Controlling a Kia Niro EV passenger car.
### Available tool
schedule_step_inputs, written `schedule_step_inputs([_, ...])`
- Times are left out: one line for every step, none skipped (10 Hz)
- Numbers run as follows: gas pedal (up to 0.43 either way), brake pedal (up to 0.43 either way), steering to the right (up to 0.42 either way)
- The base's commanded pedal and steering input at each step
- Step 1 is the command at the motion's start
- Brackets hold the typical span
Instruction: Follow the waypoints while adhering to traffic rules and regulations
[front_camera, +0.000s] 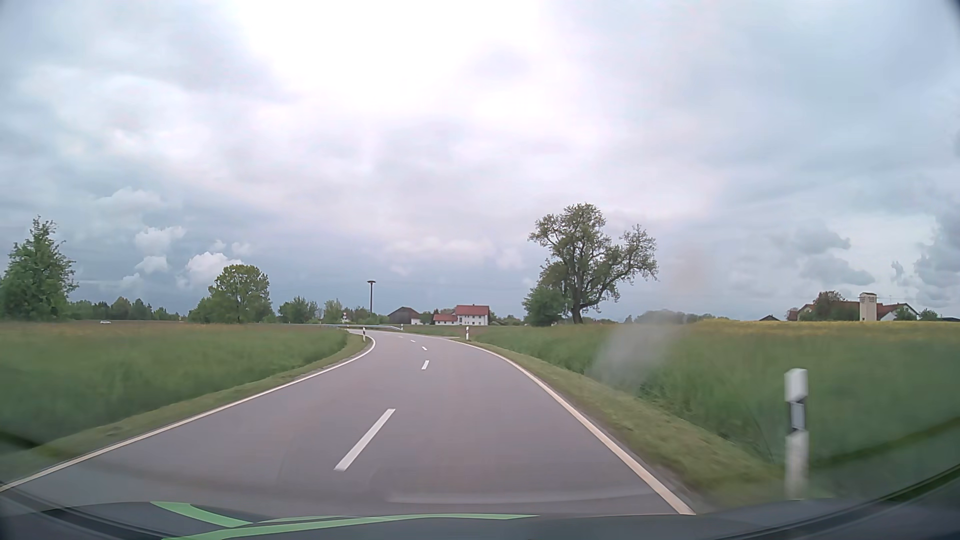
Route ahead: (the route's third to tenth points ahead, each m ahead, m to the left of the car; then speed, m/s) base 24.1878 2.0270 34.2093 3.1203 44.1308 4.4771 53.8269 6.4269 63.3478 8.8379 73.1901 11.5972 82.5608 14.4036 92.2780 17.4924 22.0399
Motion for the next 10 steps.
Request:
schedule_step_inputs([0.13, 0.0, -0.018])
schedule_step_inputs([0.13, 0.0, -0.019])
schedule_step_inputs([0.13, 0.0, -0.019])
schedule_step_inputs([0.13, 0.0, -0.019])
schedule_step_inputs([0.13, 0.0, -0.019])
schedule_step_inputs([0.13, 0.0, -0.018])
schedule_step_inputs([0.13, 0.0, -0.019])
schedule_step_inputs([0.13, 0.0, -0.019])
schedule_step_inputs([0.13, 0.0, -0.02])
schedule_step_inputs([0.13, 0.0, -0.022])
